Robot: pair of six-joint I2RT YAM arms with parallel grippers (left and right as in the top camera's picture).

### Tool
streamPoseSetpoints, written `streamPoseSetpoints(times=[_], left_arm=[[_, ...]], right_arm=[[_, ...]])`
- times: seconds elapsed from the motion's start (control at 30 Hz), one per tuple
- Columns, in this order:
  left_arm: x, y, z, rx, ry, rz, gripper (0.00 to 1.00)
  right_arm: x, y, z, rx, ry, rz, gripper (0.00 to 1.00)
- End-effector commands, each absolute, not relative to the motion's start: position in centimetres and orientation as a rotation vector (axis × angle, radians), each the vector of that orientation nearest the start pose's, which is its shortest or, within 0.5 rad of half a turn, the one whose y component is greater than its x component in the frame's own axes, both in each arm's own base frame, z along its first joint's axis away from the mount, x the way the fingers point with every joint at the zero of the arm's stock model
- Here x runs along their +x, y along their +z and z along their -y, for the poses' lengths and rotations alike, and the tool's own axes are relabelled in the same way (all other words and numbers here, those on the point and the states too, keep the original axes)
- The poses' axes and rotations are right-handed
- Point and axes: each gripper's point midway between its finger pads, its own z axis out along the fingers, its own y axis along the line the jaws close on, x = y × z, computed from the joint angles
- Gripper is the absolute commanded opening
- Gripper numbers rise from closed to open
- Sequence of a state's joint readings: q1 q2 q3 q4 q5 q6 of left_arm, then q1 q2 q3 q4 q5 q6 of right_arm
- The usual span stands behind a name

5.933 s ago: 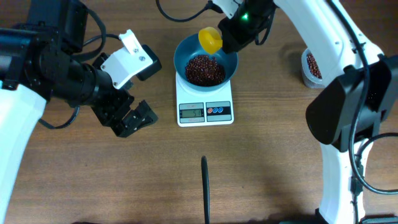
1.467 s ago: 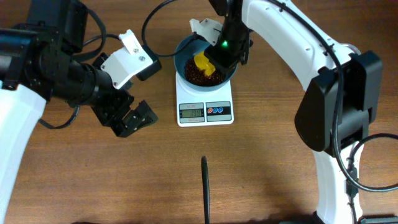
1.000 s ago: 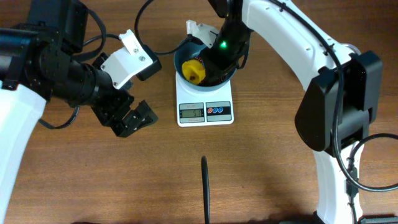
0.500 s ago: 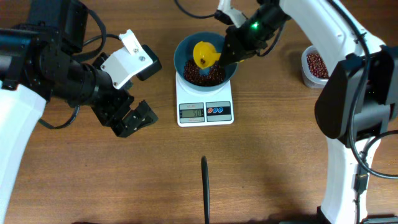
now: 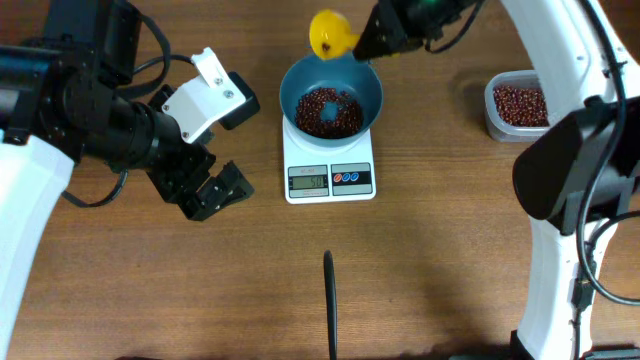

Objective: Scoop item into bowl and weigh 50g on scale
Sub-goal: 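Move the scoop with the right gripper right to the bean tub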

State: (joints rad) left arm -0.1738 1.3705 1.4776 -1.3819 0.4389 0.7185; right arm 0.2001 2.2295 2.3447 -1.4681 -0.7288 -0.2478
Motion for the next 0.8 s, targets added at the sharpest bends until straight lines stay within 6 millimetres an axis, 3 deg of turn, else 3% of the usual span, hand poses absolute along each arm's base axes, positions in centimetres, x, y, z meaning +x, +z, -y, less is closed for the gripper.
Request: streamPoseSetpoints(times=[0.0, 0.1, 0.2, 0.3, 0.33, 0.43, 0.53, 0.6, 0.77], left_arm=[[25.4, 24.9, 12.2, 1.268, -0.47, -2.345, 0.99], [25.4, 24.9, 12.2, 1.268, -0.47, -2.345, 0.99], [25.4, 24.9, 12.2, 1.268, -0.47, -2.345, 0.99], [25.4, 24.9, 12.2, 1.268, -0.47, -2.345, 0.99], [25.4, 24.9, 12.2, 1.268, -0.47, -2.345, 0.99], [25.4, 24.9, 12.2, 1.268, -0.47, -2.345, 0.99], [25.4, 24.9, 12.2, 1.268, -0.47, -2.345, 0.99], [25.4, 24.9, 12.2, 1.268, -0.47, -2.345, 0.99], [25.4, 24.9, 12.2, 1.269, -0.47, -2.345, 0.99]], right_arm=[[44.1, 24.9, -19.3, -0.598, 1.075, -2.565, 0.04], [44.8, 28.1, -17.8, -0.539, 1.25, -2.432, 0.04], [46.1, 29.3, -13.7, -0.416, 1.313, -2.366, 0.04], [47.1, 27.6, -7.2, -0.231, 1.148, -2.455, 0.04], [46.7, 26.2, -3.9, -0.137, 1.038, -2.545, 0.04], [44.1, 24.2, 1.3, -0.026, 0.908, -2.689, 0.04], [43.4, 22.5, 5.7, 0.085, 0.708, -2.782, 0.04], [42.9, 21.7, 7.3, 0.085, 0.578, -2.835, 0.04], [42.7, 21.3, 7.8, 0.088, 0.537, -2.857, 0.04]])
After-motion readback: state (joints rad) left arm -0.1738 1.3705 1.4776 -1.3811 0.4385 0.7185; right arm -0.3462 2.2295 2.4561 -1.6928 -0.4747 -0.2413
